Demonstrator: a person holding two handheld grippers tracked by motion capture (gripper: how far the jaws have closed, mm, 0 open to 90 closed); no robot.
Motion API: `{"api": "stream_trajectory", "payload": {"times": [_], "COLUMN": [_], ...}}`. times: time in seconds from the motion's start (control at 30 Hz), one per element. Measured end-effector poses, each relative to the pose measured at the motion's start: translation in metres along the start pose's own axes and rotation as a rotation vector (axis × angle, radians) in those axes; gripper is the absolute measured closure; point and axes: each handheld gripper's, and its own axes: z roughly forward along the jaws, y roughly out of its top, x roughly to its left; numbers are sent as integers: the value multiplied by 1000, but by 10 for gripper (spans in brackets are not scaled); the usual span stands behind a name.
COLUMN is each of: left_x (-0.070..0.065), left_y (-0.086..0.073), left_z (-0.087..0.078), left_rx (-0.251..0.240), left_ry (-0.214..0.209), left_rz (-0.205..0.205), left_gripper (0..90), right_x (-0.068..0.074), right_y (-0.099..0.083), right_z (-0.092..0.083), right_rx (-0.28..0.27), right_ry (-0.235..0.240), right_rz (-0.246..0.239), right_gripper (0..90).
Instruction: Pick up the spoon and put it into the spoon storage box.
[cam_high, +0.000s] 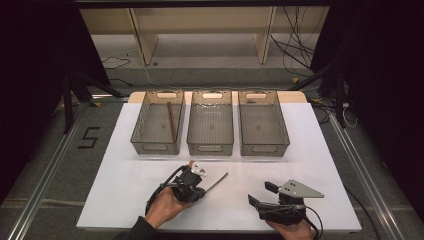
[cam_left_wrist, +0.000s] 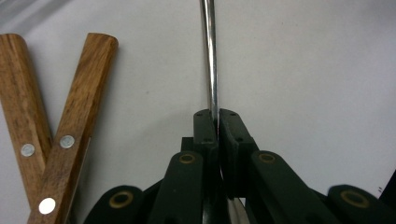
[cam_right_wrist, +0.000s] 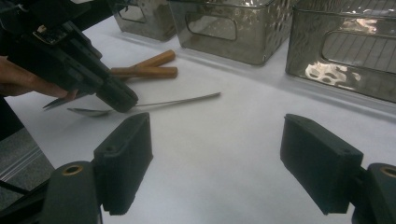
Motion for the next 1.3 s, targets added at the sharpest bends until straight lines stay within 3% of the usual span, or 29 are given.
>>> {"api": "stream_trajectory", "payload": {"times": [0.13,0.23,0.4,0.47,0.7,1.1,1.3], "left_x": [4,5,6,11,12,28,38], "left_y": [0,0,1,0,0,9,22], "left_z": [-3,-2,-4,-4,-7,-42,-58], "left_rx": [-15,-8,-10,-10,-17,-143,-200], "left_ry": [14,-12,15,-16,-56,-86,-82], "left_rz": [-7,-11,1,-16,-10,-60,-61], "left_gripper": [876,872,887,895,897,896,896], "right_x": [0,0,1,0,0,0,-1], "right_y": [0,0,0,0,0,1,1], "right_z": [0,1,0,0,0,0,0], "right_rx": [-1,1,0,0,0,-4,-9], "right_ry": [2,2,3,2,1,0,-1], "right_rz": [-3,-2,-4,-4,-2,6,9], "right_gripper": [256,257,257,257,258,257,258]}}
